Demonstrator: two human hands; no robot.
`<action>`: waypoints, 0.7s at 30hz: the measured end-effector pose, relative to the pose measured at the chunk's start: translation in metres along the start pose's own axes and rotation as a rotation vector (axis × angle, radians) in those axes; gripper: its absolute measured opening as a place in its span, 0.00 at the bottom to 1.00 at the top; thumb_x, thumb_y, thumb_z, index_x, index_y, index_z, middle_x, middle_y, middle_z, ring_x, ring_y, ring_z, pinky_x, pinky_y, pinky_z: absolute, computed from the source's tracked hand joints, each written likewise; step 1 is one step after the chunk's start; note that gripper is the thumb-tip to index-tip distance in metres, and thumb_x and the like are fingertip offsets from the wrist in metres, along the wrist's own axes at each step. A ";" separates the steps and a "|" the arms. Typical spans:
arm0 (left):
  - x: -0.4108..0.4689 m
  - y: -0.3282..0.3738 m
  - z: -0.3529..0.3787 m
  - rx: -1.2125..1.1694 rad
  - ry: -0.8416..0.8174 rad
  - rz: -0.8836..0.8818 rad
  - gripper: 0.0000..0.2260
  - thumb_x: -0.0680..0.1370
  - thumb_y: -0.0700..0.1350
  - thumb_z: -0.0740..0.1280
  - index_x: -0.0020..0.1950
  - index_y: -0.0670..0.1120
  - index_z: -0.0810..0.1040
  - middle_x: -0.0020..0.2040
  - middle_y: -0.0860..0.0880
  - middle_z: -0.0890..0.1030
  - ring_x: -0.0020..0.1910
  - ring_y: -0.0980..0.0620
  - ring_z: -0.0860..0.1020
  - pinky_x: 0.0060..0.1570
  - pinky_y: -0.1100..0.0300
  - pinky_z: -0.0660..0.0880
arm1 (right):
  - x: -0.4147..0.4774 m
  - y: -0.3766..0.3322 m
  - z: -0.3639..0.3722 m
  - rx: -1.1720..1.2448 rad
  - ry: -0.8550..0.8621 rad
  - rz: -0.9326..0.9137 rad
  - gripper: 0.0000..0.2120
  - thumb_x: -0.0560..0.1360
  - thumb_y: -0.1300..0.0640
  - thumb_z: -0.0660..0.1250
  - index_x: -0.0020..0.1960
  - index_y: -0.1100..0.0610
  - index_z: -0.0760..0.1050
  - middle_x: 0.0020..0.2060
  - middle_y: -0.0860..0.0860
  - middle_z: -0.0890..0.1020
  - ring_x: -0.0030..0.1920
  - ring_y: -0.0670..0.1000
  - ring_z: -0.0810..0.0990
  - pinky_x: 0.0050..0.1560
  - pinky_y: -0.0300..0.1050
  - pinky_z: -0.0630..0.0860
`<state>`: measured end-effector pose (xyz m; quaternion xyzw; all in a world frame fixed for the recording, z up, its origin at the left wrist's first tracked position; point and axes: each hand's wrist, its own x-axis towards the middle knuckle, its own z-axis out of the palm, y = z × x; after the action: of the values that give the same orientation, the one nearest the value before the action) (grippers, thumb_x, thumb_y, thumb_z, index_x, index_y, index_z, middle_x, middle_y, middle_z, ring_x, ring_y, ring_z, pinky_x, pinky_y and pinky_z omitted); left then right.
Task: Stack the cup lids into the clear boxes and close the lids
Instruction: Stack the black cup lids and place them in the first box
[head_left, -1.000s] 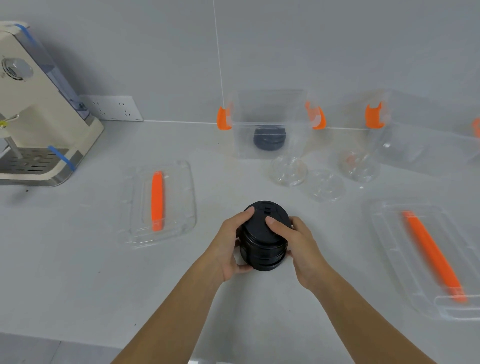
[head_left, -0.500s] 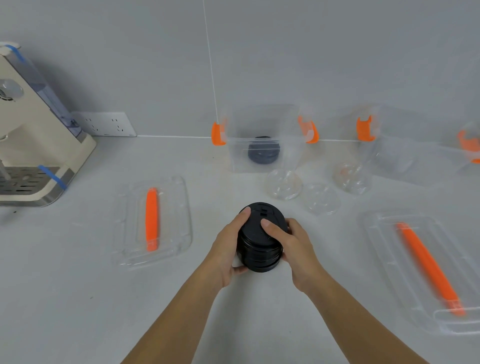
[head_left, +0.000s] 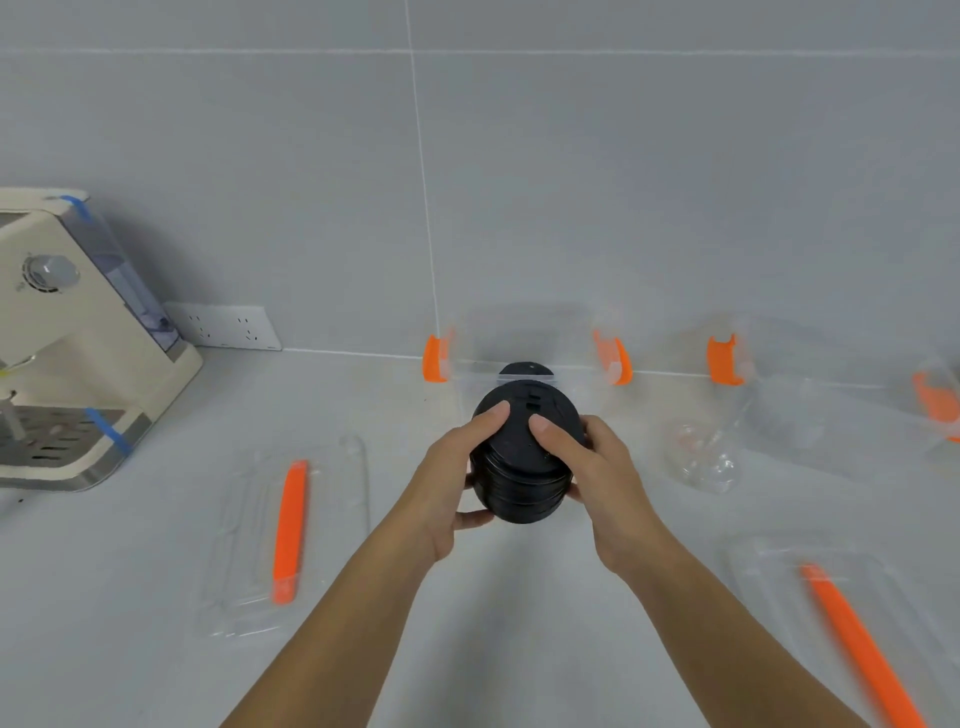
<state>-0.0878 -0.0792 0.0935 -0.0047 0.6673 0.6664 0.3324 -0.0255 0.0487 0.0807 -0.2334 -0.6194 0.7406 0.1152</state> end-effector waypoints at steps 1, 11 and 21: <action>0.003 0.009 0.002 0.008 -0.006 0.018 0.12 0.70 0.61 0.67 0.48 0.57 0.80 0.49 0.58 0.80 0.54 0.52 0.76 0.56 0.45 0.74 | 0.007 -0.008 0.000 0.001 -0.005 -0.017 0.14 0.70 0.48 0.71 0.53 0.52 0.75 0.47 0.44 0.82 0.48 0.42 0.80 0.41 0.37 0.72; 0.060 0.105 0.029 0.066 0.043 0.150 0.12 0.69 0.62 0.67 0.45 0.56 0.80 0.43 0.58 0.83 0.49 0.54 0.78 0.44 0.52 0.77 | 0.092 -0.087 -0.003 -0.044 0.006 -0.131 0.19 0.70 0.47 0.70 0.56 0.56 0.74 0.48 0.46 0.81 0.48 0.43 0.79 0.48 0.43 0.75; 0.133 0.130 0.038 0.065 0.036 0.100 0.11 0.70 0.62 0.67 0.44 0.56 0.79 0.43 0.58 0.81 0.45 0.56 0.77 0.38 0.56 0.74 | 0.170 -0.088 -0.006 -0.017 0.006 -0.060 0.20 0.71 0.47 0.69 0.58 0.57 0.72 0.49 0.45 0.79 0.48 0.42 0.77 0.48 0.45 0.74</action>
<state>-0.2334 0.0270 0.1532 0.0276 0.6940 0.6599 0.2864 -0.1806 0.1500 0.1311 -0.2180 -0.6319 0.7310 0.1371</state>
